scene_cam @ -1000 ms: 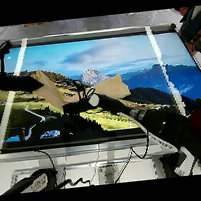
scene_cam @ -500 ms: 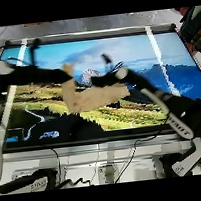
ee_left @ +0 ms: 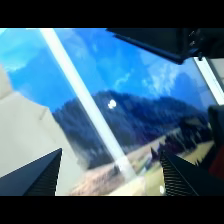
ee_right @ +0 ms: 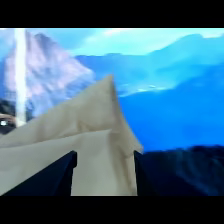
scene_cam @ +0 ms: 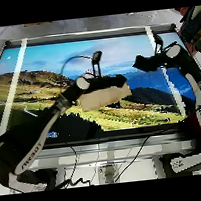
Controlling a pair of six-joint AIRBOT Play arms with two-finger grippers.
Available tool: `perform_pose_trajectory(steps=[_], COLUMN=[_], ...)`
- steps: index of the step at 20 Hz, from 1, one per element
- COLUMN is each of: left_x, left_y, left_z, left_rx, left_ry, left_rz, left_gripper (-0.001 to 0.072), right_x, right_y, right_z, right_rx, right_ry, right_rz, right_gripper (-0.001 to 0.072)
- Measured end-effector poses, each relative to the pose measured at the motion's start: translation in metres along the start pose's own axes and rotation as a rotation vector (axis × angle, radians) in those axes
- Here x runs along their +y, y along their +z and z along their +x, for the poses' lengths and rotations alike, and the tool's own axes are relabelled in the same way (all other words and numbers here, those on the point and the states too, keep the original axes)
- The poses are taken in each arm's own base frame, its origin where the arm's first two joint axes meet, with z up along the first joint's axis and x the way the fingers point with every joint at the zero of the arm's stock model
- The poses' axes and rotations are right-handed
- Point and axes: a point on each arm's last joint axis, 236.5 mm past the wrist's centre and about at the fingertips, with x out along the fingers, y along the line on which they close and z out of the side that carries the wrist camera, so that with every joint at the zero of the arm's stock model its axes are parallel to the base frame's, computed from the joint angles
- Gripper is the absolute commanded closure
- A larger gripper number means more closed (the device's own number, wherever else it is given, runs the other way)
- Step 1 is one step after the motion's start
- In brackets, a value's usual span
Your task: Fold the clothes and pants, and hang the long-sleeved shirts on hangers.
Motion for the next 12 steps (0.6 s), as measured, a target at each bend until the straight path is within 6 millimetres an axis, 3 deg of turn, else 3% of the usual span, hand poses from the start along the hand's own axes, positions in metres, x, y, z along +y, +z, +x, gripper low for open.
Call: perform_pose_trajectory(steps=[2,5,6,7,8,12], left_x=[0.002,0.012,0.015,0.020,0.024,0.047], left_y=[0.004,0.026,0.032,0.038,0.044,0.057], left_z=[0.002,-0.011,-0.017,-0.024,-0.031,-0.054], left_rx=[-0.028,-0.070,-0.076,-0.078,-0.080,-0.062], left_ry=[0.014,0.030,0.031,0.032,0.033,0.043], left_rz=[0.003,-0.002,-0.004,-0.008,-0.011,-0.003], left_gripper=[-0.0008,-0.0007,-0.0007,-0.0008,-0.0007,-0.0007], right_x=[-0.025,-0.056,-0.062,-0.064,-0.063,-0.051], right_y=[0.000,-0.015,-0.026,-0.036,-0.049,-0.091], right_z=[-0.001,0.013,0.022,0.031,0.040,0.078], right_rx=[0.011,0.084,0.131,0.175,0.227,0.375], right_ry=[-0.058,-0.093,-0.077,-0.050,-0.018,0.080], right_rz=[-0.007,0.022,0.033,0.035,0.039,0.043], right_gripper=[0.0258,0.0249,0.0156,0.0028,-0.0008,0.0005])
